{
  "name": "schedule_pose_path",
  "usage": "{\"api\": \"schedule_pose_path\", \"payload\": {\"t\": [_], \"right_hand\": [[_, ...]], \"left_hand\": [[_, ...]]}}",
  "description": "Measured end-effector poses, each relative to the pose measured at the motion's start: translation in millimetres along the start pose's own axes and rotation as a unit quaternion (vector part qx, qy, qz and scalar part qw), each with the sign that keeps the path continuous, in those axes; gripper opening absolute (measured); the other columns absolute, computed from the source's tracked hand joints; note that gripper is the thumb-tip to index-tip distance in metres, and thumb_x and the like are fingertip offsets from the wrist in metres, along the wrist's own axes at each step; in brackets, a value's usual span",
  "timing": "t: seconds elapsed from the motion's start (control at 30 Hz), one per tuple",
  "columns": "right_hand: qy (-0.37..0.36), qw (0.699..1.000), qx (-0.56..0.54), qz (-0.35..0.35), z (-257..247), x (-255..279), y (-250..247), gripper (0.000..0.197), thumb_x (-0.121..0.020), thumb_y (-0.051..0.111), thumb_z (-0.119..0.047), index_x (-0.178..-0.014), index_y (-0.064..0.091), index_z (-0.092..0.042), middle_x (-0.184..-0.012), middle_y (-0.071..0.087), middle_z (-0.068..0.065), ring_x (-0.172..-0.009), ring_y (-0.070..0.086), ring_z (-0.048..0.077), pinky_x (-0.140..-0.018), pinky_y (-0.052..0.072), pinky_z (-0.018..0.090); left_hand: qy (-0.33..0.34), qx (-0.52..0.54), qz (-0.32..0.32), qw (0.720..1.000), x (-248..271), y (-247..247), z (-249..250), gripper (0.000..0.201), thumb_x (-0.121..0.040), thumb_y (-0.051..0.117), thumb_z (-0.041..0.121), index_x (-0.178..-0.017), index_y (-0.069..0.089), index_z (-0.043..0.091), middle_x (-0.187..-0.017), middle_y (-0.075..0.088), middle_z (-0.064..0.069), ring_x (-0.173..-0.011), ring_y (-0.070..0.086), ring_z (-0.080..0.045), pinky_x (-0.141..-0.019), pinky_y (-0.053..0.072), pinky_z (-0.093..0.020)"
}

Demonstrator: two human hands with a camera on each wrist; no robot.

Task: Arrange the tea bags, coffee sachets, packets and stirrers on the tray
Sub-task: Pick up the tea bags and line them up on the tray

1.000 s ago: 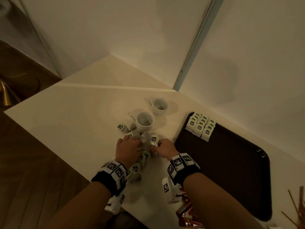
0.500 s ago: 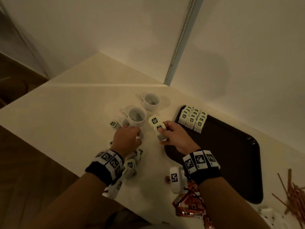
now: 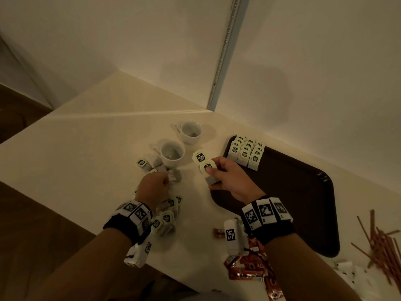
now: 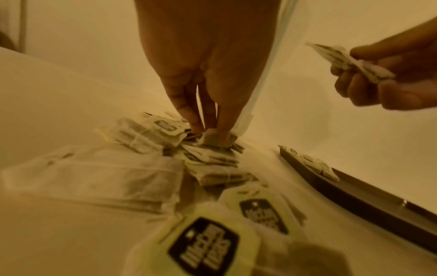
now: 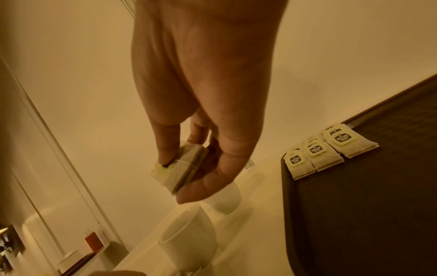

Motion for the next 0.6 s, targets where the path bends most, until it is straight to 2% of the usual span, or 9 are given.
{"api": "schedule_pose_path", "payload": {"t": [0.1,0.2,0.27,0.3,0.37,0.43,0.53,0.57,0.6], "right_hand": [[0.000,1.000,-0.005,0.002,-1.2,0.0,0.6,0.009,-0.091,0.060,-0.014,-0.097,0.061,-0.021,-0.113,0.055,0.014,-0.090,0.059,0.017,-0.070,0.058,0.030],[-0.004,1.000,-0.014,-0.005,-4.0,0.5,3.3,0.009,-0.091,0.060,-0.014,-0.098,0.061,-0.020,-0.115,0.056,0.016,-0.089,0.060,0.018,-0.070,0.057,0.030],[-0.010,0.999,-0.027,-0.014,-6.4,1.2,5.7,0.011,-0.091,0.059,-0.013,-0.102,0.060,-0.017,-0.115,0.056,0.015,-0.088,0.061,0.016,-0.072,0.058,0.030],[-0.012,0.999,-0.039,-0.016,-7.6,1.1,6.5,0.013,-0.092,0.058,-0.013,-0.104,0.060,-0.016,-0.114,0.057,0.013,-0.088,0.061,0.015,-0.072,0.058,0.030],[-0.014,0.997,-0.070,-0.018,-9.9,1.0,7.3,0.017,-0.092,0.057,-0.013,-0.109,0.059,-0.011,-0.112,0.057,0.011,-0.088,0.061,0.015,-0.073,0.058,0.030],[-0.017,0.995,-0.092,-0.024,-13.7,1.1,9.1,0.018,-0.092,0.057,-0.013,-0.110,0.058,-0.009,-0.110,0.057,0.012,-0.090,0.060,0.017,-0.072,0.057,0.029],[-0.030,0.994,-0.102,-0.034,-25.7,3.5,13.0,0.014,-0.093,0.056,-0.012,-0.107,0.058,-0.010,-0.105,0.056,0.011,-0.088,0.059,0.017,-0.072,0.057,0.029],[-0.041,0.994,-0.094,-0.033,-31.8,4.8,12.8,0.013,-0.093,0.056,-0.011,-0.106,0.058,-0.011,-0.104,0.057,0.009,-0.086,0.060,0.016,-0.071,0.057,0.029],[-0.053,0.995,-0.081,-0.030,-38.2,6.2,11.7,0.013,-0.093,0.056,-0.011,-0.105,0.058,-0.012,-0.102,0.059,0.008,-0.085,0.061,0.016,-0.070,0.057,0.028]], "left_hand": [[0.005,0.071,0.051,0.996,6.8,-16.5,2.0,0.003,-0.085,0.061,0.008,-0.083,0.063,0.007,-0.081,0.063,-0.010,-0.078,0.057,-0.028,-0.068,0.042,-0.033],[0.024,0.139,0.099,0.985,9.4,-36.3,7.7,0.005,-0.087,0.063,0.011,-0.090,0.066,0.009,-0.079,0.059,-0.001,-0.072,0.054,-0.019,-0.066,0.041,-0.028],[0.006,0.201,0.084,0.976,5.8,-41.8,6.7,0.019,-0.091,0.059,0.010,-0.108,0.066,0.009,-0.090,0.060,-0.003,-0.075,0.057,-0.017,-0.066,0.043,-0.020],[-0.011,0.277,0.063,0.959,4.5,-43.0,7.1,0.023,-0.093,0.056,0.007,-0.114,0.064,0.008,-0.095,0.061,-0.006,-0.079,0.061,-0.018,-0.066,0.047,-0.017],[-0.029,0.474,0.017,0.880,5.8,-42.9,17.6,0.023,-0.094,0.051,0.001,-0.112,0.064,0.007,-0.099,0.068,-0.008,-0.089,0.068,-0.019,-0.070,0.054,-0.016],[-0.032,0.589,0.002,0.808,7.3,-48.2,34.8,0.024,-0.093,0.048,-0.005,-0.102,0.066,0.008,-0.093,0.073,-0.001,-0.092,0.069,-0.015,-0.074,0.053,-0.016],[-0.067,0.731,-0.034,0.678,5.4,-46.3,56.2,0.022,-0.092,0.042,-0.010,-0.096,0.059,0.003,-0.095,0.071,-0.008,-0.090,0.069,-0.021,-0.076,0.056,-0.021],[-0.073,0.752,-0.049,0.653,3.4,-43.1,61.9,0.018,-0.092,0.042,-0.010,-0.098,0.056,0.000,-0.097,0.069,-0.012,-0.088,0.069,-0.021,-0.076,0.057,-0.022],[-0.074,0.750,-0.064,0.655,2.4,-41.7,68.6,0.017,-0.090,0.045,-0.010,-0.101,0.054,0.000,-0.099,0.066,-0.014,-0.087,0.070,-0.020,-0.077,0.057,-0.023]]}}
Point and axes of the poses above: each hand's wrist, its own x-axis away from the middle knuckle, its own y-axis out of the palm, z = x × y, the point moved 9 cm from there along -x, towards the middle knuckle
